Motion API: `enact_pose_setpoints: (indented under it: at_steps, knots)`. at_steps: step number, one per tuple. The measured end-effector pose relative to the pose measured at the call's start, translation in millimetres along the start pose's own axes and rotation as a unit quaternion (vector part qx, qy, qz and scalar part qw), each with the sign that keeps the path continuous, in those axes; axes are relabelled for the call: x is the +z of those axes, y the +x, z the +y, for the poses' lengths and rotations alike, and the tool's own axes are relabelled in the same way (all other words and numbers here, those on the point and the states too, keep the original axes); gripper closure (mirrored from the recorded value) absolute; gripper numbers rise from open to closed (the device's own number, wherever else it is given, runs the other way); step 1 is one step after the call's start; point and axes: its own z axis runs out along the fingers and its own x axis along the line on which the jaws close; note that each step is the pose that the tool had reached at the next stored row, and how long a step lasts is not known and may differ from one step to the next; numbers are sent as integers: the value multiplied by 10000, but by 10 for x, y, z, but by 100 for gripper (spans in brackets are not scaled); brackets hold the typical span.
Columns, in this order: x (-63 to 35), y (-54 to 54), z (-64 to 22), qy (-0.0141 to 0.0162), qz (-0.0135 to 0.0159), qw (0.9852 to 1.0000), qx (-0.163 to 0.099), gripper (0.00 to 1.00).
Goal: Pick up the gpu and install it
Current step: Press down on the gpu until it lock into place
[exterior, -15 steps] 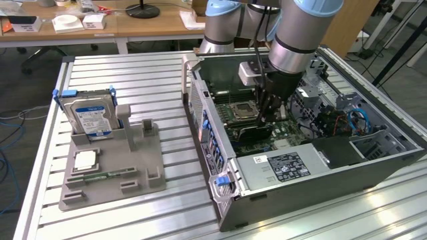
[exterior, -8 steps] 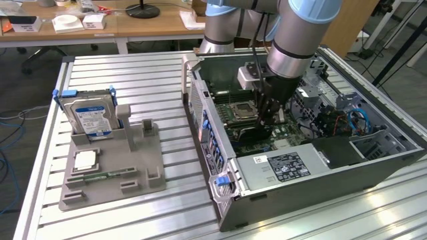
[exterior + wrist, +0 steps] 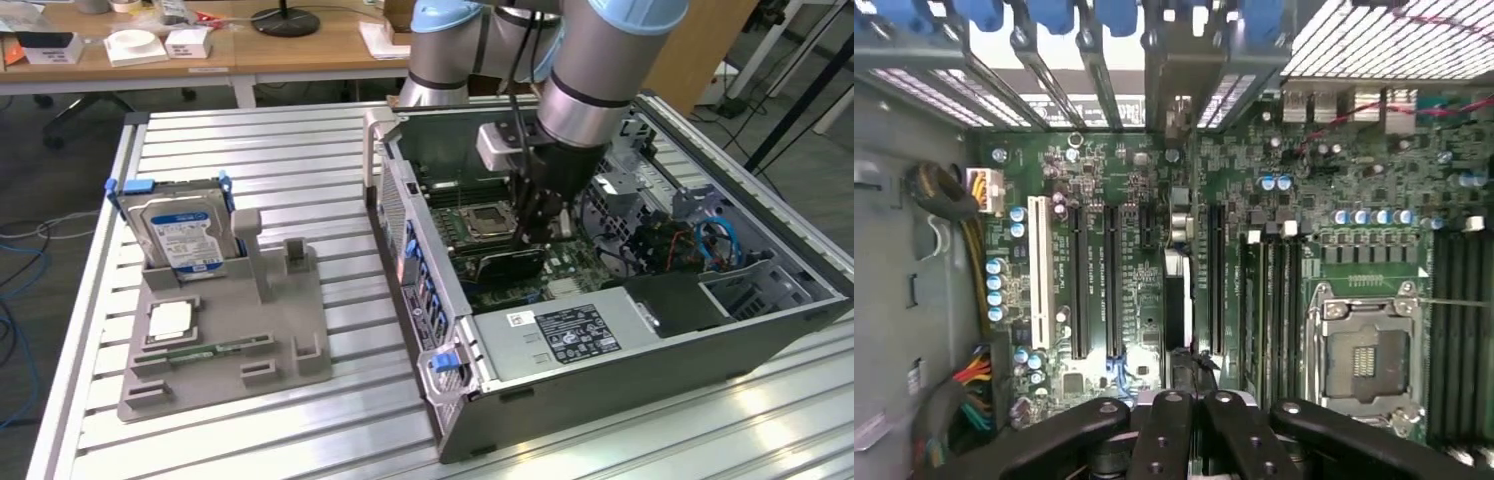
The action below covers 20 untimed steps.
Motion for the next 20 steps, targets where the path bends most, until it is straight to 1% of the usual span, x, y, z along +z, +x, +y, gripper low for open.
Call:
enact_pose_setpoints:
  at_steps: [14, 16, 20]
  knots:
    - [-311, 21, 632, 0, -5, 10000, -1, 89]
    - [-330, 24, 727, 0, -6, 10000, 0, 89]
    - [-330, 36, 905, 4, -9, 10000, 0, 89]
